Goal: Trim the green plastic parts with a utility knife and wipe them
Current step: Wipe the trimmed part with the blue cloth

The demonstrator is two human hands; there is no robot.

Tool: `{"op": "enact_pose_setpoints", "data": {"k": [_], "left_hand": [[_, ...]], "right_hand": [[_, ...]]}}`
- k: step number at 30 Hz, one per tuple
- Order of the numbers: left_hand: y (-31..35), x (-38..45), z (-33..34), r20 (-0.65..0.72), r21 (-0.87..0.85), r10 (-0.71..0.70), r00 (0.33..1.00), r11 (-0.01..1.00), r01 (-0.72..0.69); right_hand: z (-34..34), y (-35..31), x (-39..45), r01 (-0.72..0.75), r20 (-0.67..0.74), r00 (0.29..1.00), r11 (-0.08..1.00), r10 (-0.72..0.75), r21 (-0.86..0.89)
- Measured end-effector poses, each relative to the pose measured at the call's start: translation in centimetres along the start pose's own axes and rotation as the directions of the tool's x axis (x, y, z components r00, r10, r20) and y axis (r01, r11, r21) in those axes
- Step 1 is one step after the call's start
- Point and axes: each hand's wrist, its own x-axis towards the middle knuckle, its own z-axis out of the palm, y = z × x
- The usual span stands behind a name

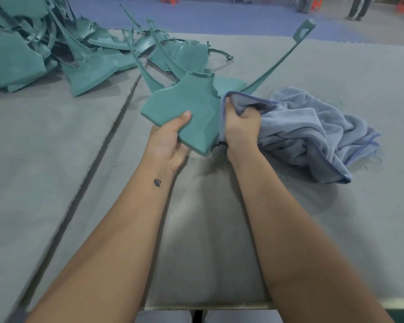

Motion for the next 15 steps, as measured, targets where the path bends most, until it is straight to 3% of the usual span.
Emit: {"op": "enact_pose_setpoints", "data": {"k": [4,10,12,15], "left_hand": [[0.7,0.3,-0.3,-0.062,0.023,0.015,0.998,1.0,-0.013],[2.5,1.1,-1.9,-0.106,0.176,-0.041,0.993,0.983,0.06],[2.9,1.2,-2.3,-0.111,0.211,-0.062,0.992,0.974,0.084],[3.3,1.2,-2.8,-0.114,0.258,-0.08,0.99,0.96,0.108]], "right_hand": [[-0.8,-0.5,0.6,-0.084,-0.023,0.996,0.993,0.082,-0.088],[-1.7,-0.3,0.6,0.017,0.064,0.998,1.0,-0.017,0.006],[-1.9,-0.4,0.9,-0.033,0.01,0.999,0.994,0.032,0.104],[-2.6,-0.5,1.6,-0.088,-0.019,0.994,0.917,0.103,0.389]]}}
